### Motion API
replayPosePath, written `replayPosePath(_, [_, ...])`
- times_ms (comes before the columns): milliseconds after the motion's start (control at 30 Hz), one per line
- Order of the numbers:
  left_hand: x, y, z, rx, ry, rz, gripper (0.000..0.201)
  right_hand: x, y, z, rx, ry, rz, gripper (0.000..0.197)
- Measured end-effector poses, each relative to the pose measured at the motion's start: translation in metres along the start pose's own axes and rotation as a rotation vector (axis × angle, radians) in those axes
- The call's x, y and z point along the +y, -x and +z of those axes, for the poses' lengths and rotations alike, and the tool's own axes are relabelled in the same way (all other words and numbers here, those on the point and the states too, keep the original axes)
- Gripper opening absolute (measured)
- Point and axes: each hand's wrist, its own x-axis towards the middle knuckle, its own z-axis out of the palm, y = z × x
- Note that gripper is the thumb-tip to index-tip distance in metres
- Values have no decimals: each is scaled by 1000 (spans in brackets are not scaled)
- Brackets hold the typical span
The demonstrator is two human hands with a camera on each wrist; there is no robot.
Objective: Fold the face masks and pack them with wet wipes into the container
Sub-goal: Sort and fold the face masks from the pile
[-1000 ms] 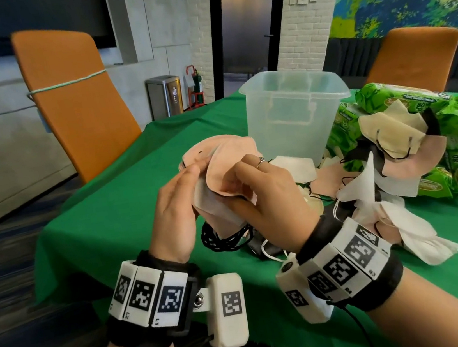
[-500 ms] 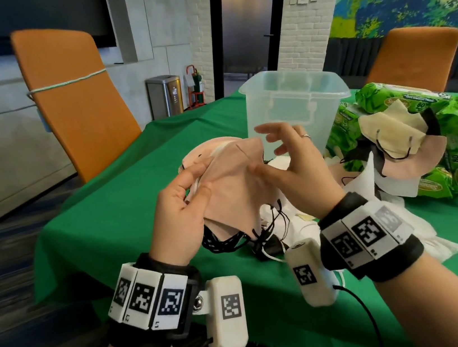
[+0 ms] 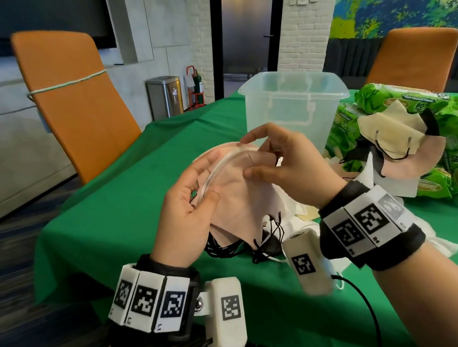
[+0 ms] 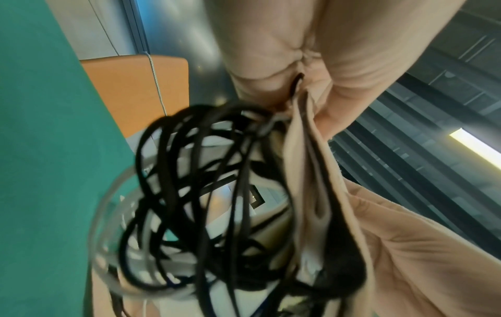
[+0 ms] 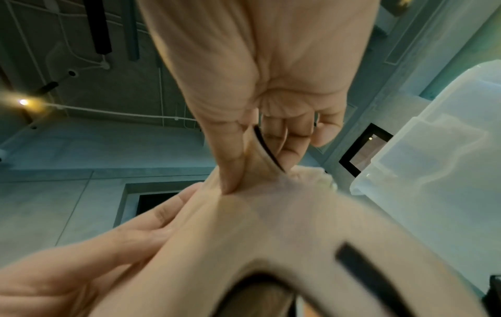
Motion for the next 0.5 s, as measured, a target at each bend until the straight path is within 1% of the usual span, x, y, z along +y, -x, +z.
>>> replayPosePath(100, [-1,1,-1,-17,-22,7,47,-4,-1,-3,-52,104,-28,38])
replayPosePath(200, [-1,1,-1,-17,-49,9,56,-8,-2,-4,-68,203,-30,33])
replayPosePath(267, [-1,1,0,-20,-53,14,57,-9,-4,-3,-65,273,-23,34])
replayPosePath(333, [1,0,0,-19,-49,10,56,-10,-5,-1,-37,309,-63,32])
replayPosePath(400, [1,-1,1,-4,-16,-3,50,-9,-2,1,-9,309,-136,27])
replayPosePath(433, [0,-1,1,6,13,-13,43,-8,-1,2,1,294,-166,24])
replayPosePath(500, [1,-1,0,42,55,-31,32,-5,3,2,14,233,-183,20])
